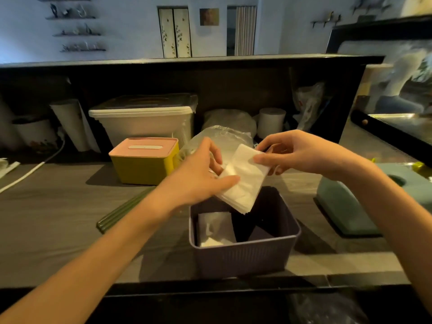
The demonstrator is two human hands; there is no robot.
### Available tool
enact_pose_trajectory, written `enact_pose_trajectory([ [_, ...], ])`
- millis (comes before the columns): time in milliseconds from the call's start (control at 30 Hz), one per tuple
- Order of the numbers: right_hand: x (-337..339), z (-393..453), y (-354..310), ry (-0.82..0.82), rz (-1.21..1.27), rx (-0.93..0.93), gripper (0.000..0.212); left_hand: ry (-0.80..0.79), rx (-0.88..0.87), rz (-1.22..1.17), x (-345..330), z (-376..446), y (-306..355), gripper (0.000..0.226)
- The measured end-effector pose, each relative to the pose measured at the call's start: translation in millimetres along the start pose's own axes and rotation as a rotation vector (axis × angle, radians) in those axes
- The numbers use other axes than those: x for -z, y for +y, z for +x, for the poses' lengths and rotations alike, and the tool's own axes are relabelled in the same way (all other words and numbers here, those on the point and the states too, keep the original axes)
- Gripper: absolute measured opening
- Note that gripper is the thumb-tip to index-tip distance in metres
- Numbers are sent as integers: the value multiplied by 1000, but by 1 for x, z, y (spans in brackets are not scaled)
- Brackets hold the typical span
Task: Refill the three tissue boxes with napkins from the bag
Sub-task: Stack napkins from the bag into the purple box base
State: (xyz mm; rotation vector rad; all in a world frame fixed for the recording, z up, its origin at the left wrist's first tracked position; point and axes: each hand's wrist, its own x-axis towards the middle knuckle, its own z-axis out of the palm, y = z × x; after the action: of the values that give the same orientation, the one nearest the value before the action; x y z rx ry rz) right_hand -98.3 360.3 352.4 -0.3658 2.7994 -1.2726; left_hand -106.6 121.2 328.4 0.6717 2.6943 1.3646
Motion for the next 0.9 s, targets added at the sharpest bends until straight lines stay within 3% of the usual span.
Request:
enact_pose_trajectory([
  [200, -9, -23, 6, -28, -209, 1, 17, -115, 3, 109, -32, -19, -7, 39],
  [400, -26, -31, 8, 98, -440, 52, 16, -283, 260, -111, -40, -24, -1, 27],
  [533, -34, -35, 2, 27, -589, 44, 13, -319, 334, -105, -43, -24, -2, 18],
  [633, -40, -36, -2, -35, -735, 26, 14, -406, 305, 27, -38, -24, -1, 18],
  [767, -43, -39, -11, -4, -803, 33, 24, -452, 224, 30, -22, -23, 9, 15],
  [900, -51, -35, -17, -137, -812, 59, 21, -459, 23, 513, -7, -18, 10, 17],
])
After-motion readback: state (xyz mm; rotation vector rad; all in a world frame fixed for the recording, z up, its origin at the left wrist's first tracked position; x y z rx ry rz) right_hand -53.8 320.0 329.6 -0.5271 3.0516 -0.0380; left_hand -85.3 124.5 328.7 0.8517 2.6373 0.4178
